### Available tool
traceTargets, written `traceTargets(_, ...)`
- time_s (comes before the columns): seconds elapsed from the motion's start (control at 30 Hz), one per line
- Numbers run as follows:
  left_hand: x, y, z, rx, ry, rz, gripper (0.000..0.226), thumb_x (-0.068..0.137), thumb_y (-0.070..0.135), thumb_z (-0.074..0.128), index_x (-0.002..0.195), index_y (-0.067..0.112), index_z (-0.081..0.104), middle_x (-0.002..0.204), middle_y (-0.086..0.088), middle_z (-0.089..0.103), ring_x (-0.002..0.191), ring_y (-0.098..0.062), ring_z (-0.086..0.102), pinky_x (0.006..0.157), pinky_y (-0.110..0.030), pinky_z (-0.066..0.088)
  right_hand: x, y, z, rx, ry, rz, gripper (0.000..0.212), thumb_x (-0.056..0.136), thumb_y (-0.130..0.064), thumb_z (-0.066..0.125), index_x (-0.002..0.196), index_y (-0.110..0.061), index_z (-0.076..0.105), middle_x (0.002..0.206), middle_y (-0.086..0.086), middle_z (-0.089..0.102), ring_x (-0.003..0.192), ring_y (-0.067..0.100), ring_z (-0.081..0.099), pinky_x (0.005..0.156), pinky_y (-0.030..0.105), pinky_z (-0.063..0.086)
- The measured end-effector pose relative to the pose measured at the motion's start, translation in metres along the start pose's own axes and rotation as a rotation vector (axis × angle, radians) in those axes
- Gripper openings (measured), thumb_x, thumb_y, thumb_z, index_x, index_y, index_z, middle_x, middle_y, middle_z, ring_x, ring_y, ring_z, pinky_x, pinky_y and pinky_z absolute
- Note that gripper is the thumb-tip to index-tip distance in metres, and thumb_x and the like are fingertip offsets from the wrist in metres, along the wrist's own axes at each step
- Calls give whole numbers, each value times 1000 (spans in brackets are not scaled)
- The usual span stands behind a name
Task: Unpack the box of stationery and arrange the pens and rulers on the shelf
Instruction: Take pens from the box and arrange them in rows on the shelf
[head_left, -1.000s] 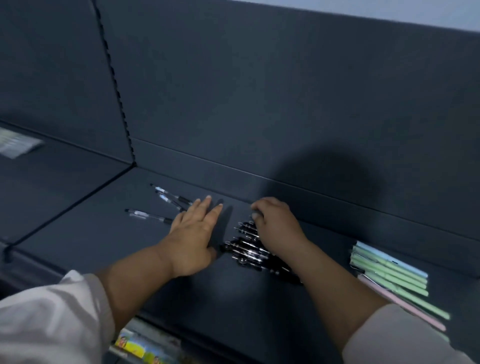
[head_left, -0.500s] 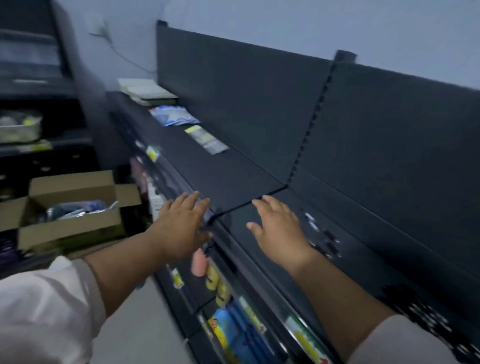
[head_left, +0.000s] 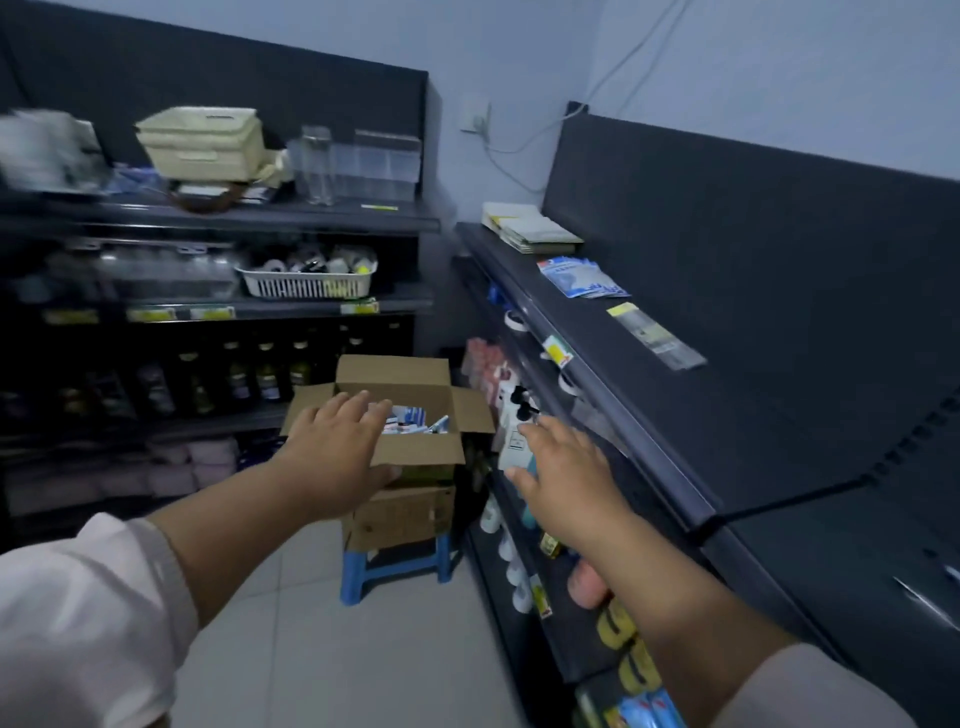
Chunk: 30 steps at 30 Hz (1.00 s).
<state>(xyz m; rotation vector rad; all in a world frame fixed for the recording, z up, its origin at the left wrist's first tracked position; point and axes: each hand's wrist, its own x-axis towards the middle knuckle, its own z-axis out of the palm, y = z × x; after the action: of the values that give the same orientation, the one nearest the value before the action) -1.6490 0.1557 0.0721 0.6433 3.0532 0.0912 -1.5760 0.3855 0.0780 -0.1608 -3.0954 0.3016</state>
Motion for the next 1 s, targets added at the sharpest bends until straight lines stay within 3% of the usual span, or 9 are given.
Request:
traceTargets(0.43,73,-72,10,-61,-41,-88,78,92,55,45,152,23,6,160,-4,10,146,-25,11,117,-43,15,128,-41,24,-17,-80,-91,57,98,-42,44,149,-21,27,157,0,21,143,21,17,117,37,16)
traceTargets(0.6,144,-97,21,-54,-36,-113,76,91,55,47,151,21,13,157,-4,18,143,-24,19,114,-40,19,215,-38,46,-21,-102,-129,58,97,-40,46,148,-20,28,156,1,24,142,21,20,117,35,18)
traceTargets(1.0,333,-155,99,-135,-204,-188,72,91,51,46,149,18,19,153,-4,30,137,-24,30,109,-39,25,427,-19,128,-30,-313,-186,57,96,-38,50,147,-19,32,151,0,32,137,22,31,113,33,28)
